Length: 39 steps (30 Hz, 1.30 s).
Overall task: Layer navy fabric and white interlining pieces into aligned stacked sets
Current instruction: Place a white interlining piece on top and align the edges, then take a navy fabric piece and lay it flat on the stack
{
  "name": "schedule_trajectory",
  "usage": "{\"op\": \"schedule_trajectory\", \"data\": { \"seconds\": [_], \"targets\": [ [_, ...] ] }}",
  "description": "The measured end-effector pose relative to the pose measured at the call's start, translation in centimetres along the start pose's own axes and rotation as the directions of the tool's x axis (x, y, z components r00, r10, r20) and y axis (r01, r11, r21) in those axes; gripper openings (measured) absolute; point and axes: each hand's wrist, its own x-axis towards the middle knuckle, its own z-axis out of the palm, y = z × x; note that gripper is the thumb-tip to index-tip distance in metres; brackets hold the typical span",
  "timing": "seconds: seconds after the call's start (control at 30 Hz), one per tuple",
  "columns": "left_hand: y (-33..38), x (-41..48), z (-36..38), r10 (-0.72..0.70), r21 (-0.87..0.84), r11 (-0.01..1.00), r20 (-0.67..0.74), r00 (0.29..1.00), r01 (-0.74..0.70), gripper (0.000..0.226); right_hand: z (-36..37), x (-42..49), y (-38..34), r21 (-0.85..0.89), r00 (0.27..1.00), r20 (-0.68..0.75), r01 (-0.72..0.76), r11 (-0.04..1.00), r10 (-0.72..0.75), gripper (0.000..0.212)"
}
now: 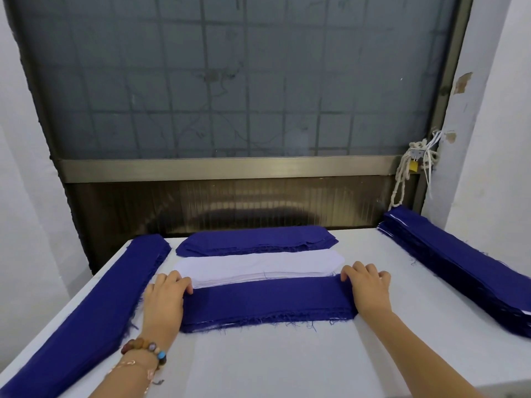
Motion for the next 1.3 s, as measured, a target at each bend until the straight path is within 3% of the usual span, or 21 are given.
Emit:
{"op": "schedule_trajectory", "data": {
  "seconds": [0.27, 0.43, 0.57, 0.7, 0.9, 1.03, 1.13, 1.3],
  "targets": [
    [-0.2, 1.3, -0.3, 0.045, -0.016, 0.999, 0.055, 0.997, -0.044, 0.034, -1.0, 1.3, 0.4, 0.073, 0.994, 0.106, -0.003, 0.997, -0.004, 0.027],
    [0.0, 3.3, -0.8, 0.064, -0.001, 0.998, 0.094, 0.994, -0.064, 0.033, -1.6, 3.4, -0.7, 0.020, 0.987, 0.156, 0.023, 1.000, -0.026, 0.027],
    [1.0, 5.2, -0.7, 0.025, -0.071, 0.997, 0.051, 0.998, -0.021, 0.030, -1.3, 5.6, -2.2, 0.020, 0.989, 0.147, 0.022, 1.000, -0.024, 0.022],
    [2.9, 7.5, 0.1, 0.046, -0.162, 0.986, 0.049, 0.998, -0.037, 0.019, -0.4, 7.8, -4.4, 0.138, 0.996, 0.086, 0.010, 0.990, -0.022, 0.027],
    [6.3, 11.1, 3.3, 0.133, -0.275, 0.957, 0.122, 0.984, -0.096, 0.037, 1.9, 11.6, -7.9, 0.268, 0.993, 0.044, 0.096, 0.959, -0.112, 0.036],
    [8.3, 13.3, 5.9, 0.252, -0.377, 0.915, 0.256, 0.933, -0.144, 0.055, 3.8, 14.5, -10.6, 0.323, 0.960, 0.163, 0.168, 0.932, -0.229, 0.046],
    [9.7, 15.1, 7.3, 0.268, -0.309, 0.933, 0.250, 0.930, -0.186, 0.052, 4.9, 16.7, -12.4, 0.316, 0.935, 0.220, 0.200, 0.928, -0.276, 0.055],
    [11.8, 18.0, 8.0, 0.242, -0.134, 0.965, 0.136, 0.961, -0.224, 0.033, 6.5, 19.4, -14.3, 0.222, 0.950, 0.172, 0.218, 0.950, -0.259, 0.040]
  ]
}}
